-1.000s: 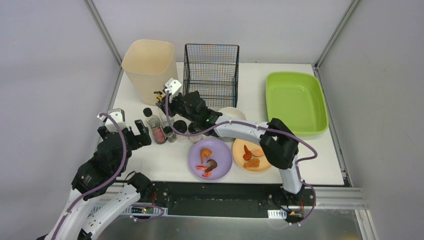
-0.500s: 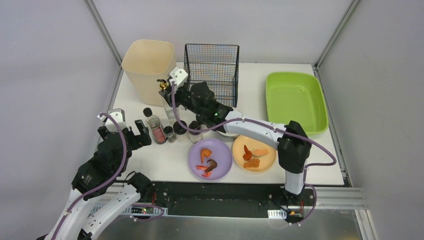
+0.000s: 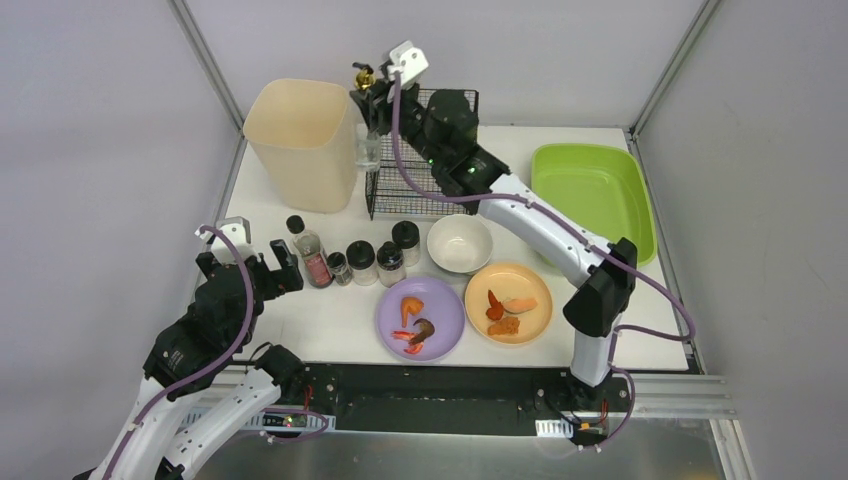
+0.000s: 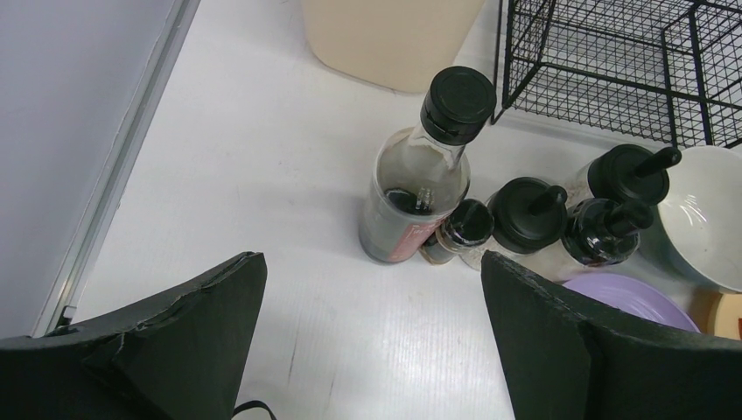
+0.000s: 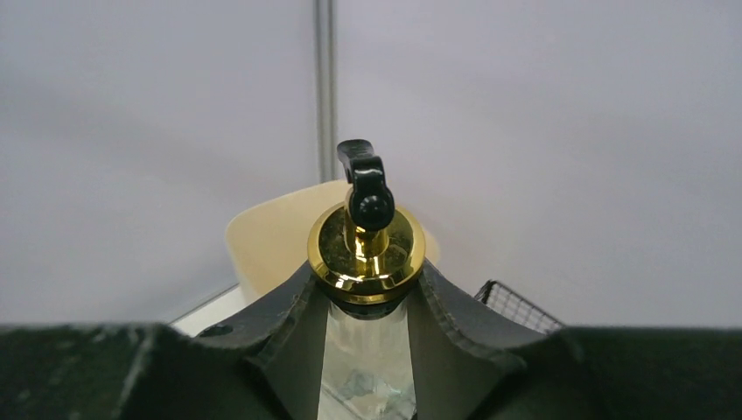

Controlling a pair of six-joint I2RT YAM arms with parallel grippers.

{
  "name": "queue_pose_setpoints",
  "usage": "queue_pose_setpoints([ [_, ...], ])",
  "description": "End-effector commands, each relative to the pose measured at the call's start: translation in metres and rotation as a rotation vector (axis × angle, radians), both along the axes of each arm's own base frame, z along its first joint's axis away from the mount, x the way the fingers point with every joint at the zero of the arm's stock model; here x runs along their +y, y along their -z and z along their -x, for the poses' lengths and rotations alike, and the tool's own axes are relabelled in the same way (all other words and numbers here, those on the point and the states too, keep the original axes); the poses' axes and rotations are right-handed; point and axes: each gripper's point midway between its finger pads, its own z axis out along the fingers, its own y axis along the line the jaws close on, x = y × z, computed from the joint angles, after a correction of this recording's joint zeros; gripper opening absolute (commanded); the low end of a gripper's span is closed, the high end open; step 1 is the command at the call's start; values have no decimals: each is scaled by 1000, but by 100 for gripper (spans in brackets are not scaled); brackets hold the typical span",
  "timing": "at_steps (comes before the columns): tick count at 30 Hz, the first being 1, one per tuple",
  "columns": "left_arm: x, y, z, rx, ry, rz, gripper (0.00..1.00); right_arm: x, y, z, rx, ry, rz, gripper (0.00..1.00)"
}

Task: Clear the kitchen counter

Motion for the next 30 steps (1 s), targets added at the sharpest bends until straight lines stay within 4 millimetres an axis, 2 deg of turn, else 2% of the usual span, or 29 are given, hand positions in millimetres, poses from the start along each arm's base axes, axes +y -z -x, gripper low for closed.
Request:
queue_pose_setpoints([
  [1,1,1,-1,9,7,-25,97,-57,-132,16,-218,49,-201,0],
  [6,0,1,0,9,14,-23,97,-81,-155,-5,-258,94,-217,0],
  [10,-1,1,0,11,18,-23,97,-97,-165,-28,-270,137,-224,0],
  [21,-4,3,-2,26,32,-28,97,-135,-156,-90,-296,210,-203,0],
  [30,-5,6,-4,45,31,-38,97,-154,-134,-131,-274,229,-214,0],
])
